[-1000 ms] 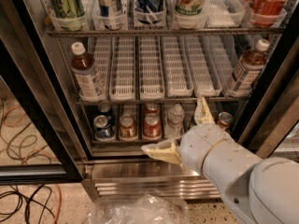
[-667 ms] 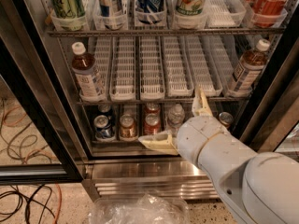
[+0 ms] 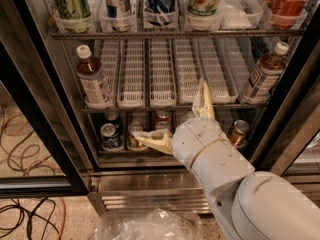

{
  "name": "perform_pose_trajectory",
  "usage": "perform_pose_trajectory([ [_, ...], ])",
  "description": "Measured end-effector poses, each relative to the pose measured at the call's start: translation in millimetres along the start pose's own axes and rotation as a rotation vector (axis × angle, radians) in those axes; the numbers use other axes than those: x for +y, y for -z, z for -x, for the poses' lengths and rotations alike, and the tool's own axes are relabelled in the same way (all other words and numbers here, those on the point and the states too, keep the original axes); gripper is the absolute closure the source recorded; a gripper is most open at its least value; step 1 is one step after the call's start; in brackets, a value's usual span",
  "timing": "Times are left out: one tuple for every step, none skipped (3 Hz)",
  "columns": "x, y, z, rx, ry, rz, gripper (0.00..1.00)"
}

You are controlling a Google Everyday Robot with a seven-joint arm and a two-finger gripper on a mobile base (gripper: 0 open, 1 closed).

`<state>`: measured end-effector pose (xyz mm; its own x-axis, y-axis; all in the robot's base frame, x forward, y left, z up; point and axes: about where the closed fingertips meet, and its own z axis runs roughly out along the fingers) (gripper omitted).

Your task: Pick pepsi can from top shelf of fridge

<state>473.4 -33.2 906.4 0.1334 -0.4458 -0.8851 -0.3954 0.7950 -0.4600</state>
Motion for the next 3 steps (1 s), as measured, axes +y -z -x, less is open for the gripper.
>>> perform_pose_trajectory([
  [-14.5, 0.6, -0.4, 0.002, -0.011, -0.055, 0.0],
  [-14.3, 0.5, -0.7, 0.004, -0.011, -0.054, 0.0],
  [-12.3, -3.0, 4.4, -0.033, -0.083, -0.084, 0.0],
])
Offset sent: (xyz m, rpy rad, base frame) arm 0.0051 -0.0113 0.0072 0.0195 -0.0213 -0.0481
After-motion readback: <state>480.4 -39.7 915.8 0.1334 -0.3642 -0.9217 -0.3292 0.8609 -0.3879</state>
